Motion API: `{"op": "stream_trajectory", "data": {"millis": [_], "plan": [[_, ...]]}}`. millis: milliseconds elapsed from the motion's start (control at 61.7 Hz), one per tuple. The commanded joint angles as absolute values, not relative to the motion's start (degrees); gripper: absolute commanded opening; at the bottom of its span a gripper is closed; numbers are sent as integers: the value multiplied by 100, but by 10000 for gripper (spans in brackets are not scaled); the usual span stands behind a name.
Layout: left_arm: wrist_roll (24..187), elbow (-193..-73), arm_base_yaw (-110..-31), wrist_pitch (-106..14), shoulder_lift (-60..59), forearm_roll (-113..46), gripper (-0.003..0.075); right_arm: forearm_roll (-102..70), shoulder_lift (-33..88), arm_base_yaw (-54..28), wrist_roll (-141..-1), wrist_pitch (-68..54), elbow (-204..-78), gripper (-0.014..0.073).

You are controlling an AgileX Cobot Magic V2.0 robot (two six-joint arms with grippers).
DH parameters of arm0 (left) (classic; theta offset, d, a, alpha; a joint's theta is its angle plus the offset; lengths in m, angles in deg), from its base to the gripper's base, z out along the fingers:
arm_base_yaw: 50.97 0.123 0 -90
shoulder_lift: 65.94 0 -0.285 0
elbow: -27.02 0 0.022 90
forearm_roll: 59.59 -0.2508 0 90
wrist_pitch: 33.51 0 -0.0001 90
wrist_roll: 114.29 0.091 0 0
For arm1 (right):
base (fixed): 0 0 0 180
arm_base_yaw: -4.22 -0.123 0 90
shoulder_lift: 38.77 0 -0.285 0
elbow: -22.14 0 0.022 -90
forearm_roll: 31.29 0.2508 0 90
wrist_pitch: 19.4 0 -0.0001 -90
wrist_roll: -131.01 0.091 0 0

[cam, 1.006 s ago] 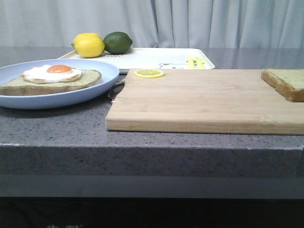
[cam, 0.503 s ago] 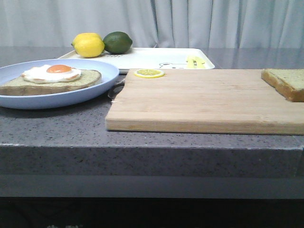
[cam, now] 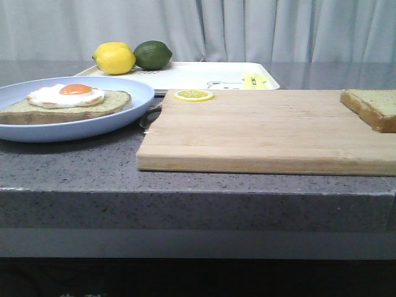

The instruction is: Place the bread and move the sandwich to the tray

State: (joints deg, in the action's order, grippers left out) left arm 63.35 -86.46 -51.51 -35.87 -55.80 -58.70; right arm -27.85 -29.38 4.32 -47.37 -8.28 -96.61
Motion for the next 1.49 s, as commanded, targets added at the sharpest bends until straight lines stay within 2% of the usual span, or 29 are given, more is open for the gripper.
{"op": "stream_trajectory", "data": {"millis": [0, 81, 227, 406, 470, 535, 584, 649, 681, 730, 811, 1087, 1476], "plan": [[6271, -9407, -5153, -4120, -5010, -6035, -19, -2862, -2323, 463, -4736, -724, -10519, -60], [6271, -9908, -5153, -4540, -4237, -6203, -19, -2862, -1571, 463, -4736, -270, -11181, -60], [6271, -10303, -5153, -4343, -3141, -6239, -19, -2862, -496, 458, -4736, 104, -11852, -60], [6271, -10471, -5153, -4197, -2615, -6239, -18, -2862, -102, 458, -4736, -48, -12006, -58], [6271, -10471, -5153, -4070, -2588, -6239, -1, -2862, -98, 458, -4736, -30, -12006, -20], [6271, -10471, -5153, -3971, -2588, -6239, 73, -2862, -103, 458, -4736, -32, -11994, 65], [6271, -10471, -5153, -3928, -2588, -6239, 171, -2862, -103, 458, -4736, -27, -11986, 179], [6271, -10471, -5153, -3926, -2588, -6239, 342, -2862, -103, 458, -4736, 1, -11986, 333], [6271, -10471, -5153, -3926, -2588, -6239, 463, -2862, -103, 458, -4736, 43, -11986, 433], [6271, -10471, -5153, -3901, -2588, -6239, 582, -2862, -103, 458, -4736, 72, -11986, 535], [6271, -10471, -5153, -3901, -2588, -6239, 704, -2862, -103, 458, -4736, 61, -11986, 658], [6271, -10471, -5161, -3911, -2588, -6101, 637, -2862, -103, 458, -4736, 68, -11986, 650], [6271, -10471, -5161, -3893, -2588, -6101, 638, -2862, -103, 458, -4736, 94, -11986, 650]]}}
